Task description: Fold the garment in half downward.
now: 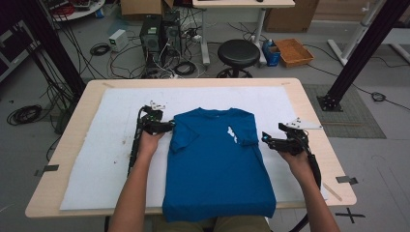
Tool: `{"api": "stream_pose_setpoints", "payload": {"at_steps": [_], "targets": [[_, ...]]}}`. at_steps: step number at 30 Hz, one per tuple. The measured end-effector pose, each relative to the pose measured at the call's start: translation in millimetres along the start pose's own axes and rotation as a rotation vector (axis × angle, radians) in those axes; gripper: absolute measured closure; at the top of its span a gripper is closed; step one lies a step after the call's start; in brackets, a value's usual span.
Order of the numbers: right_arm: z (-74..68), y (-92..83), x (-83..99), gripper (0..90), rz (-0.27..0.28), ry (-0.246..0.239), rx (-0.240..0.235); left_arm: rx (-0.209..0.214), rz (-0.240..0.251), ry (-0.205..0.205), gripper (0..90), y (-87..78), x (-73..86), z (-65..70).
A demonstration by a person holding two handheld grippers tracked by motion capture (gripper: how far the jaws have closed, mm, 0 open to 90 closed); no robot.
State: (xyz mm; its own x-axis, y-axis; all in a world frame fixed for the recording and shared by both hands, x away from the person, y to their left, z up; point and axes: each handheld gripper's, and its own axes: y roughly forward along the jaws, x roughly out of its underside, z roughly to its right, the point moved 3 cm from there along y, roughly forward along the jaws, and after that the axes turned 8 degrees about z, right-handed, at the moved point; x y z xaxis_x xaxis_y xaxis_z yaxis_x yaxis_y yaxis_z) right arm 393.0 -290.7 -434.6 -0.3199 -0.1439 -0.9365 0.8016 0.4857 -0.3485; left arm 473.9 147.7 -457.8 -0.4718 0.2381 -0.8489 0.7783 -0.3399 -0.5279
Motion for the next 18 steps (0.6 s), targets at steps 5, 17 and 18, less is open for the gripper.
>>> {"api": "stream_pose_setpoints", "payload": {"at_steps": [5, 17, 18], "targets": [[0.9, 8.3, 0.0, 19.5, -0.020, 0.004, -0.015, -0.002, 0.000, 0.014, 44.3, 9.1, -7.8, 2.7], [13.5, 28.4, -6.8, 19.4, -0.055, 0.017, 0.004, 0.022, -0.023, 0.038, 53.7, 28.0, -8.4, 9.3], [15.8, 32.8, -7.4, 19.4, -0.056, 0.022, 0.007, 0.034, -0.022, 0.039, 57.6, 28.1, -8.3, 9.8]]}}
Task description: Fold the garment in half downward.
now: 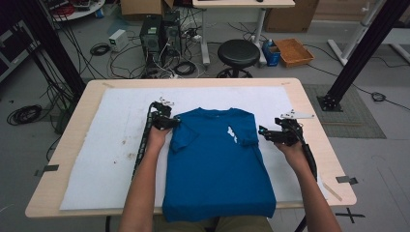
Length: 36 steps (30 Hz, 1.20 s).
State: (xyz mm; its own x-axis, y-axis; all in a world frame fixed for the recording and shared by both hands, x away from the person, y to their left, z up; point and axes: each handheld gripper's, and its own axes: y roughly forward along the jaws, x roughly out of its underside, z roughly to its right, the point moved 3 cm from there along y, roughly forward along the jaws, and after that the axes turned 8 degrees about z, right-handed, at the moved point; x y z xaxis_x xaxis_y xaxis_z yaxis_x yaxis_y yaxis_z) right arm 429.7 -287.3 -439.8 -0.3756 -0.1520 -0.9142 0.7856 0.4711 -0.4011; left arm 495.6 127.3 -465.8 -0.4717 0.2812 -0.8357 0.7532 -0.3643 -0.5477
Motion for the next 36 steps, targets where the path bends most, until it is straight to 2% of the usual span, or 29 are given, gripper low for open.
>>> {"api": "stream_pose_setpoints", "payload": {"at_steps": [1, 2, 3, 4, 5, 6, 7, 9, 12, 13, 14, 15, 16, 19, 22, 24, 26, 27, 29, 30, 31, 32, 34, 35, 36], "targets": [[2.0, 5.1, -1.2, 19.4, -0.017, 0.014, 0.008, 0.008, 0.006, -0.001, 63.0, 0.7, -0.1, 0.9], [5.9, 17.6, -4.1, 19.5, -0.054, 0.019, 0.034, 0.010, 0.009, 0.001, 72.3, 1.2, -0.3, 2.0], [5.9, 17.6, -4.1, 19.5, -0.054, 0.019, 0.034, 0.010, 0.012, 0.005, 72.3, 2.0, -0.5, 3.6], [7.2, 29.6, -6.1, 19.5, -0.070, 0.020, 0.036, 0.005, 0.008, 0.025, 79.3, 2.3, -0.9, 6.9], [7.5, 36.3, -6.3, 19.5, -0.088, 0.023, 0.043, -0.001, 0.006, 0.037, 81.7, 2.4, -1.3, 8.1], [7.5, 36.3, -6.3, 19.5, -0.088, 0.023, 0.043, -0.001, 0.006, 0.037, 83.1, 2.4, -1.3, 8.1], [6.9, 49.6, -5.0, 19.9, -0.127, 0.022, 0.058, -0.005, 0.005, 0.043, 84.4, 2.3, -1.5, 9.5], [6.1, 55.9, -3.3, 21.7, -0.140, 0.016, 0.063, -0.018, 0.005, 0.050, 84.9, 2.2, -1.4, 11.6], [3.2, 70.4, 1.9, 30.8, -0.154, 0.000, 0.079, -0.025, 0.021, 0.041, 84.9, 1.8, 0.3, 12.4], [2.2, 74.0, 0.9, 38.2, -0.176, -0.011, 0.086, -0.024, 0.022, 0.033, 85.1, 1.5, 0.5, 12.0], [2.2, 74.0, 0.9, 38.2, -0.176, -0.011, 0.086, -0.019, 0.021, 0.022, 85.1, 1.2, 0.6, 11.5], [0.7, 76.2, -1.4, 49.1, -0.184, -0.047, 0.076, -0.015, 0.023, 0.007, 85.9, 0.9, 0.7, 10.9], [0.7, 76.2, -1.4, 49.1, -0.184, -0.047, 0.076, -0.008, 0.021, -0.011, 85.9, 0.3, 0.7, 9.7], [-4.0, 79.0, -5.6, 67.0, -0.214, -0.118, 0.061, 0.017, 0.020, -0.072, 86.7, -2.1, 1.6, 5.7], [-9.2, 81.9, -9.3, 87.8, -0.249, -0.129, 0.035, 0.051, 0.055, -0.132, 87.1, -6.7, 3.6, 0.9], [-11.7, 81.9, -11.2, 88.6, -0.261, -0.147, 0.040, 0.069, 0.096, -0.177, 87.2, -11.8, 4.2, -3.2], [-13.1, 78.9, -12.9, 88.7, -0.234, -0.127, 0.017, 0.099, 0.132, -0.219, 87.2, -17.2, 3.7, -5.5], [-14.0, 73.3, -13.8, 88.7, -0.199, -0.114, 0.014, 0.127, 0.174, -0.225, 87.2, -23.6, 2.3, -5.7], [-14.2, 70.4, -14.0, 88.7, -0.185, -0.115, 0.008, 0.137, 0.191, -0.230, 87.2, -27.1, 1.7, -5.6], [-16.0, 62.8, -14.5, 88.7, -0.151, -0.113, 0.000, 0.168, 0.231, -0.251, 87.2, -35.8, 1.0, -4.9], [-16.0, 62.8, -14.5, 88.7, -0.151, -0.113, 0.000, 0.168, 0.231, -0.251, 87.2, -35.8, 1.0, -4.9], [-19.2, 53.1, -16.0, 88.7, -0.118, -0.123, -0.009, 0.178, 0.253, -0.257, 87.2, -41.0, 1.0, -4.3], [-20.8, 47.7, -17.2, 88.7, -0.099, -0.130, -0.015, 0.207, 0.290, -0.259, 87.2, -51.7, 2.3, -2.6], [-24.4, 35.3, -19.6, 88.7, -0.066, -0.137, -0.032, 0.216, 0.302, -0.255, 87.2, -57.3, 3.7, -1.6], [-24.4, 35.3, -19.6, 88.7, -0.066, -0.137, -0.032, 0.231, 0.316, -0.254, 87.2, -63.1, 5.5, -0.4]]}}
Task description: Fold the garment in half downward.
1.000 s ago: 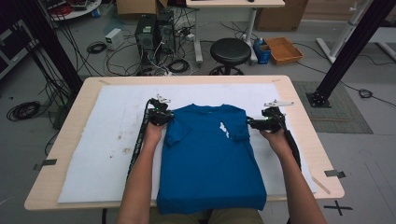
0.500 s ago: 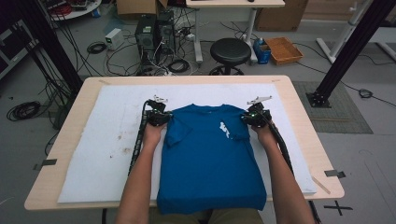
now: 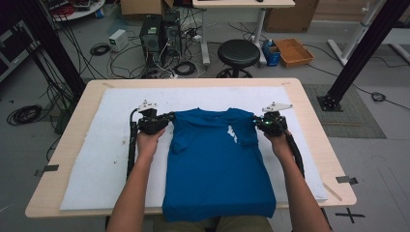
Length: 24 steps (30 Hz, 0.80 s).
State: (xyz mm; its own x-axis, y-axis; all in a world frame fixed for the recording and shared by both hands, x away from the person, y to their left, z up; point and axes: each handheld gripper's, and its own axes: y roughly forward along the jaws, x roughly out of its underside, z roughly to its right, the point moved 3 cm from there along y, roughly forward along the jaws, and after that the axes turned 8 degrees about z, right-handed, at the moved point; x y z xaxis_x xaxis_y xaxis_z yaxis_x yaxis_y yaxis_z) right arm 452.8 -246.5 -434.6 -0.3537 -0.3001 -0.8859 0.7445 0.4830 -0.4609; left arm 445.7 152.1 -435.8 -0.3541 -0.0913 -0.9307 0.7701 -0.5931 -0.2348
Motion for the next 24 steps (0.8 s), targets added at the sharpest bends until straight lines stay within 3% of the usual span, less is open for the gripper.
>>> {"api": "stream_pose_setpoints", "payload": {"at_steps": [4, 7, 8, 14, 20, 24], "targets": [[-11.2, -31.2, 0.5, 88.7, 0.060, -0.030, -0.040, 0.063, 0.037, -0.003, 87.2, -22.5, 3.4, 6.5], [-16.4, -42.3, 2.1, 88.7, 0.073, -0.047, -0.056, 0.104, 0.040, -0.002, 87.2, -36.9, 8.3, 14.8], [-21.5, -52.1, 3.6, 88.7, 0.088, -0.058, -0.077, 0.119, 0.039, 0.003, 87.2, -41.8, 10.3, 18.3], [-35.0, -71.9, 13.0, 88.7, 0.111, -0.068, -0.116, 0.171, 0.009, 0.038, 87.1, -65.6, 26.4, 32.5], [-44.0, -89.3, 33.6, 88.7, 0.062, -0.086, -0.161, 0.209, -0.046, 0.039, 87.2, -84.3, 41.0, 38.3], [-47.4, -103.8, 48.7, 88.7, 0.054, -0.091, -0.184, 0.244, -0.083, 0.072, 87.1, -97.4, 48.6, 48.0]]}}
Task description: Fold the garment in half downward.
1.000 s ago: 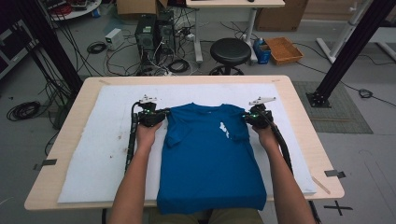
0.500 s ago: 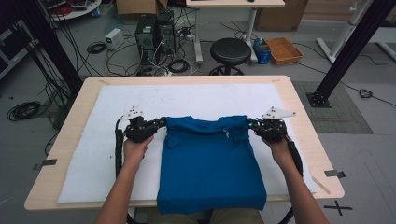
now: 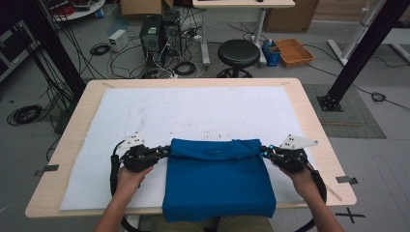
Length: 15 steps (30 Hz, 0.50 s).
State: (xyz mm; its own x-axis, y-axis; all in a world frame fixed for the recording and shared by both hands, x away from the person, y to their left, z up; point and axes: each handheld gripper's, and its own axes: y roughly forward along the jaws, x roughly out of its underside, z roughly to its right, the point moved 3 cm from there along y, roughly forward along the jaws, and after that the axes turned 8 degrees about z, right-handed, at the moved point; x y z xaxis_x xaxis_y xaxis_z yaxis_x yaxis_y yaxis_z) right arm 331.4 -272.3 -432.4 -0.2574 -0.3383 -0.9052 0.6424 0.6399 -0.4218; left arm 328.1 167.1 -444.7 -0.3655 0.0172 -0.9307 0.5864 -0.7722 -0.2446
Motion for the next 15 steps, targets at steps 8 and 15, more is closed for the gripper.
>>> {"api": "stream_pose_setpoints", "payload": {"at_steps": [8, 15], "targets": [[-14.5, -19.9, 26.0, 88.7, -0.094, -0.006, -0.049, 0.061, -0.129, 0.037, 86.9, -15.9, 25.3, 16.2], [-10.1, -23.8, 16.4, 55.0, -0.037, 0.083, 0.007, 0.003, -0.115, -0.006, 45.4, -10.8, 10.2, 10.5]]}}
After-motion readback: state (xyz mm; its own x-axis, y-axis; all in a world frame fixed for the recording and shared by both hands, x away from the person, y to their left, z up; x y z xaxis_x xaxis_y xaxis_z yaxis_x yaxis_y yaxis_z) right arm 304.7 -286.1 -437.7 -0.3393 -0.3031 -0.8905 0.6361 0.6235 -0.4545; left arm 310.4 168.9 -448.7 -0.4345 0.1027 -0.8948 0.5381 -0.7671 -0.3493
